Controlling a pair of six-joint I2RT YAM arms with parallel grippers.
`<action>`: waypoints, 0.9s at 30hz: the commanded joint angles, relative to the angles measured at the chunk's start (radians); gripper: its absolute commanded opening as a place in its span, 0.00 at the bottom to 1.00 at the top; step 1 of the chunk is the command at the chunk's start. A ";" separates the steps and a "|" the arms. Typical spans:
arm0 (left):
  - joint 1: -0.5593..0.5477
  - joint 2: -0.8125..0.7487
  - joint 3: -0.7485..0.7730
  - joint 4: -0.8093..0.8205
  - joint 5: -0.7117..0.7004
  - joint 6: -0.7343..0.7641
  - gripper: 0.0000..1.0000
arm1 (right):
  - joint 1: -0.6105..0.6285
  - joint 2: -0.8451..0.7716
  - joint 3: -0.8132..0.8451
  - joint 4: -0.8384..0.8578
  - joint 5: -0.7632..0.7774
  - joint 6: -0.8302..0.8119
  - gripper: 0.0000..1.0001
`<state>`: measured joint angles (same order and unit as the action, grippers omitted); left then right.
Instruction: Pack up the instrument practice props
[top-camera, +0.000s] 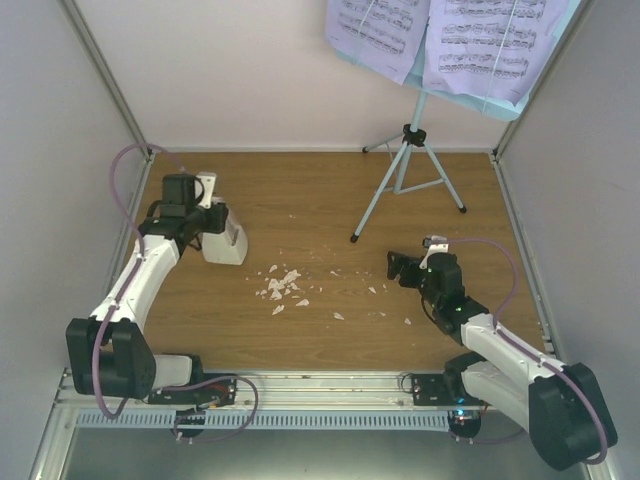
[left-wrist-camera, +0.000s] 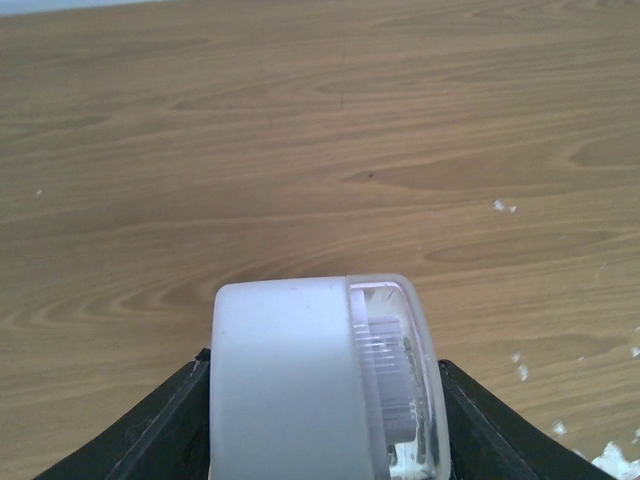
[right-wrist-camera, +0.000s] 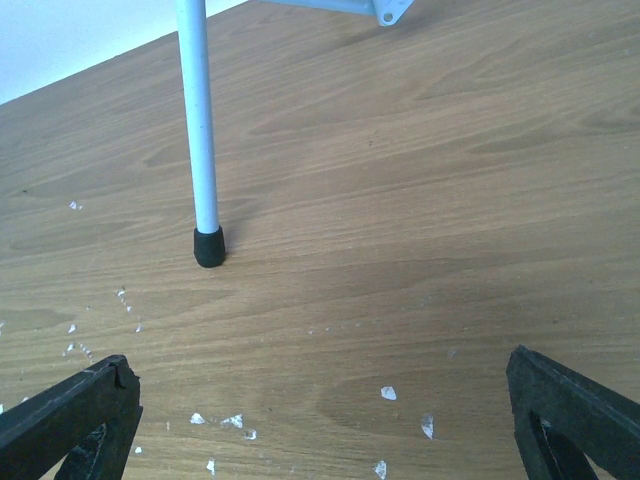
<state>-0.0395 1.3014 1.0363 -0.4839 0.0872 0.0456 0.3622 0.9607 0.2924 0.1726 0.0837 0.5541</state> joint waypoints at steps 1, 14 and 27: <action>0.144 -0.055 -0.028 0.140 0.181 0.099 0.41 | -0.011 -0.014 -0.008 0.014 0.011 -0.010 1.00; 0.259 -0.067 -0.088 0.190 0.226 0.146 0.44 | -0.013 -0.109 0.017 -0.052 0.027 -0.050 1.00; 0.246 -0.156 -0.110 0.206 0.294 0.112 0.92 | -0.015 -0.239 0.117 -0.232 0.017 -0.123 1.00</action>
<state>0.2142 1.2110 0.9325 -0.3573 0.3237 0.1722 0.3584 0.7700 0.3279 0.0372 0.0971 0.5007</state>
